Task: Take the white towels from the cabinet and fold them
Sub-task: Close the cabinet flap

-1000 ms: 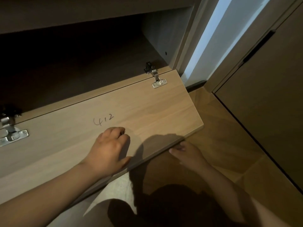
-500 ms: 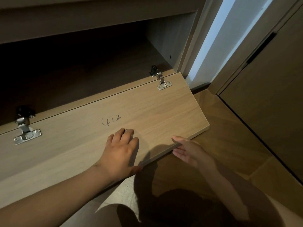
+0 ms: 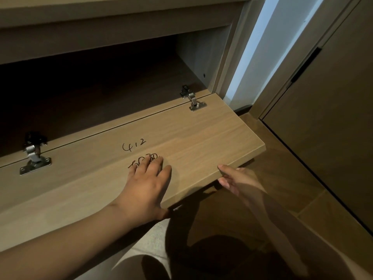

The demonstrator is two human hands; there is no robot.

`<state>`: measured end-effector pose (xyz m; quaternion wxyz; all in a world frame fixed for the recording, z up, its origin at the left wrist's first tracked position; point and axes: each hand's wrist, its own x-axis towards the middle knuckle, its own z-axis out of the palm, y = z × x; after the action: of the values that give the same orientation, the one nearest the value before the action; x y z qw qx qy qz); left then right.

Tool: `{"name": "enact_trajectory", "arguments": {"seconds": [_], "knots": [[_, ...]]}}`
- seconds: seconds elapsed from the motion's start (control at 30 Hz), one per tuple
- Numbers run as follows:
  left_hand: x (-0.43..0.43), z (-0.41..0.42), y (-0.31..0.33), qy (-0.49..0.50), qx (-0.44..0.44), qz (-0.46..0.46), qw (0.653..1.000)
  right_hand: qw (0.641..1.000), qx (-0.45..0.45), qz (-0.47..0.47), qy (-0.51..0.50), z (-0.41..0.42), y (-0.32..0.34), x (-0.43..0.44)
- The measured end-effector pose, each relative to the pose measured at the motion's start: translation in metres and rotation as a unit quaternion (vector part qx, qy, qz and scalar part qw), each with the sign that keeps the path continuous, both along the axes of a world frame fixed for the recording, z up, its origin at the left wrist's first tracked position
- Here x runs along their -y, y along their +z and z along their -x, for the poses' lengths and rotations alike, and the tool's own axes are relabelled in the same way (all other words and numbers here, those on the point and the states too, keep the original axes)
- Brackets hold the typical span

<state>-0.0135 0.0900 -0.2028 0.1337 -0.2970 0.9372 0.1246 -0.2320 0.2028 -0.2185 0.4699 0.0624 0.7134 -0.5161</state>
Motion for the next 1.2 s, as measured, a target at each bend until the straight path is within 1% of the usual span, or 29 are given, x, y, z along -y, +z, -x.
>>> {"name": "enact_trajectory", "arguments": {"seconds": [0.07,0.13,0.27,0.3,0.33,0.37,0.4,0.43,0.47,0.5,0.53,0.57,0.63,0.67,0.73,0.8,0.83,0.93,1.0,1.1,1.2], "knots": [[0.0,0.001,0.014,-0.042,-0.014,0.022,0.999,0.999,-0.003,0.037,0.005,-0.001,0.014,-0.005],[0.0,0.002,0.034,-0.064,-0.032,0.035,0.997,0.997,-0.038,0.061,0.037,-0.001,0.026,-0.011],[0.007,0.001,0.069,-0.051,-0.033,-0.015,0.998,0.974,-0.154,0.093,0.14,0.003,0.052,-0.021],[0.011,0.001,0.076,-0.049,-0.033,-0.016,0.998,0.964,-0.187,0.088,0.17,0.003,0.059,-0.023],[0.014,0.001,0.081,-0.049,-0.031,-0.016,0.998,0.946,-0.238,0.067,0.208,0.002,0.066,-0.026],[0.016,0.001,0.086,-0.048,-0.028,-0.019,0.998,0.917,-0.308,0.03,0.251,0.001,0.074,-0.03],[0.018,0.001,0.088,-0.047,-0.026,-0.021,0.998,0.871,-0.396,-0.018,0.29,0.001,0.08,-0.033],[0.018,0.002,0.089,-0.044,-0.02,-0.022,0.999,0.807,-0.492,-0.054,0.32,0.0,0.086,-0.036],[0.019,0.002,0.09,-0.044,-0.017,-0.022,0.999,0.74,-0.574,-0.07,0.344,-0.001,0.094,-0.037],[0.019,0.003,0.091,-0.045,-0.012,-0.024,0.999,0.688,-0.623,-0.07,0.367,-0.002,0.1,-0.035],[0.02,0.004,0.093,-0.047,-0.009,-0.026,0.999,0.653,-0.645,-0.062,0.392,-0.003,0.104,-0.032],[0.022,0.004,0.095,-0.049,-0.005,-0.028,0.998,0.629,-0.653,-0.053,0.418,-0.003,0.105,-0.027],[0.027,0.005,0.105,-0.051,-0.012,-0.03,0.998,0.587,-0.667,-0.035,0.457,-0.003,0.102,-0.014],[0.032,0.004,0.11,-0.049,-0.022,-0.033,0.998,0.573,-0.675,-0.027,0.465,-0.002,0.101,-0.007],[0.043,0.001,0.119,-0.032,-0.048,-0.043,0.997,0.555,-0.697,0.013,0.454,0.0,0.103,0.007],[0.049,-0.001,0.125,-0.023,-0.068,-0.05,0.996,0.56,-0.715,0.075,0.411,0.003,0.111,0.022],[0.051,-0.001,0.127,-0.025,-0.07,-0.049,0.996,0.558,-0.715,0.091,0.411,0.005,0.116,0.031],[0.053,-0.001,0.13,-0.037,-0.071,-0.053,0.995,0.531,-0.677,0.085,0.502,0.001,0.124,0.049],[0.06,-0.002,0.132,-0.039,-0.083,-0.062,0.994,0.527,-0.651,0.104,0.536,-0.002,0.123,0.053],[0.072,-0.003,0.141,-0.028,-0.096,-0.077,0.992,0.544,-0.664,0.15,0.491,-0.001,0.12,0.054],[0.081,-0.003,0.155,-0.019,-0.111,-0.06,0.992,0.54,-0.695,0.189,0.436,-0.001,0.123,0.069]]}}
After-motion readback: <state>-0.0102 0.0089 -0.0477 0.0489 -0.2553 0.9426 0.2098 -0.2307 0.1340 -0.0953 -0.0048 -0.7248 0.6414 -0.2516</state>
